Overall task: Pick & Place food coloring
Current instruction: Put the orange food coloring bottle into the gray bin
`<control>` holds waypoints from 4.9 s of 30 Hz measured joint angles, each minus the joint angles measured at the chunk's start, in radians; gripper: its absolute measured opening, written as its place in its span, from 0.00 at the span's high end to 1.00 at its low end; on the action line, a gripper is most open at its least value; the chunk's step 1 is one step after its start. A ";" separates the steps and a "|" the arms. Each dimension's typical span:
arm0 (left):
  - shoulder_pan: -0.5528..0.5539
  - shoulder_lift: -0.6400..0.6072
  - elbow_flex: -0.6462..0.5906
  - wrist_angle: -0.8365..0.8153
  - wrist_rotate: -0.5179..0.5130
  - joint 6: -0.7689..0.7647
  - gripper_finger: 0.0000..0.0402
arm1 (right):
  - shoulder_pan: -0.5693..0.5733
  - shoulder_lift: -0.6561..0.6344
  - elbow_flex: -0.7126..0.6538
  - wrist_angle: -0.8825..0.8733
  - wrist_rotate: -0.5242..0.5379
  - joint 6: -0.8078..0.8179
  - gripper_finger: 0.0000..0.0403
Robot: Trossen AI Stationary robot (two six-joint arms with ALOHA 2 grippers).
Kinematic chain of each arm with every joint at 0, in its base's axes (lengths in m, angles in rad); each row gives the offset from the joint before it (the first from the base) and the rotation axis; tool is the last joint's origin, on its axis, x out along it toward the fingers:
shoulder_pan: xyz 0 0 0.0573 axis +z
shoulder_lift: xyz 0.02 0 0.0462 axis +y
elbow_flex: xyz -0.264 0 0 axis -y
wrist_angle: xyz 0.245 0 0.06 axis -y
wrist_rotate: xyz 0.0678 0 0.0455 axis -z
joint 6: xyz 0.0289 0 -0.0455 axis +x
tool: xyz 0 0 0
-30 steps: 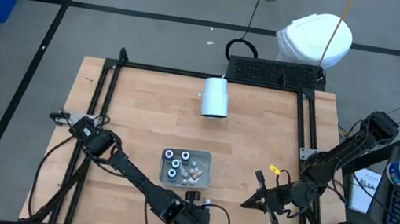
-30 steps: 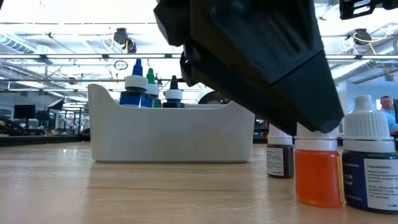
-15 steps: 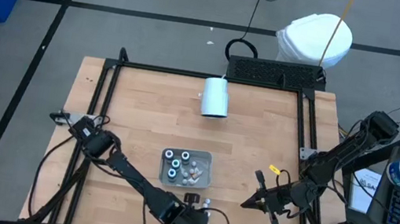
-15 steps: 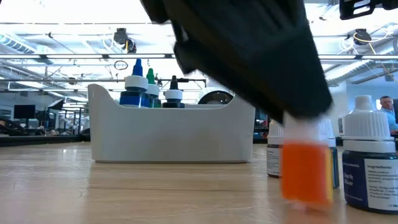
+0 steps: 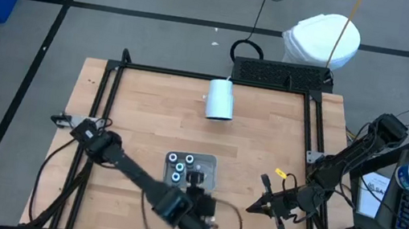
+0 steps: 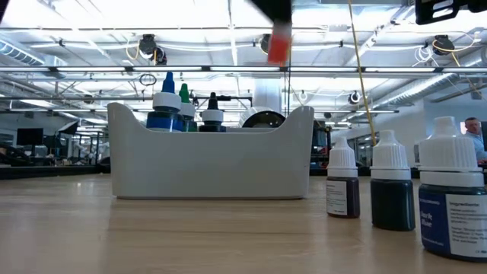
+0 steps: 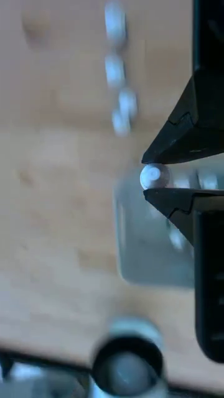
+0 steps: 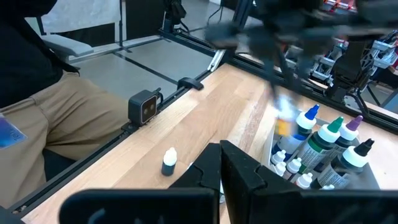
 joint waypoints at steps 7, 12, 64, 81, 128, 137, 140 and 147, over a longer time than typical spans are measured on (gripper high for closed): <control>0.099 0.002 -0.067 -0.043 0.026 0.017 0.85 | 0.000 0.000 0.000 -0.010 0.000 0.013 1.00; 0.144 0.000 -0.123 0.050 0.050 0.083 0.85 | 0.000 0.000 0.000 -0.010 0.000 0.013 1.00; 0.216 -0.461 -0.968 0.868 0.233 -0.083 0.85 | -0.001 0.000 -0.001 -0.027 -0.004 0.012 1.00; 0.238 -0.377 -0.956 0.861 0.235 -0.087 0.85 | -0.002 0.000 0.000 -0.022 -0.004 -0.003 1.00; 0.291 -0.333 -0.904 0.835 0.207 -0.037 0.85 | -0.002 0.000 0.000 -0.021 -0.004 0.000 1.00; 0.266 -0.333 -0.905 0.831 0.227 -0.052 0.85 | -0.002 0.000 0.000 -0.014 -0.005 -0.002 1.00; 0.264 -0.322 -0.905 0.834 0.238 -0.059 0.85 | -0.002 0.000 0.000 -0.010 -0.005 -0.003 1.00; 0.264 -0.300 -0.904 0.828 0.243 -0.057 0.85 | -0.002 0.000 0.000 -0.006 -0.005 -0.003 1.00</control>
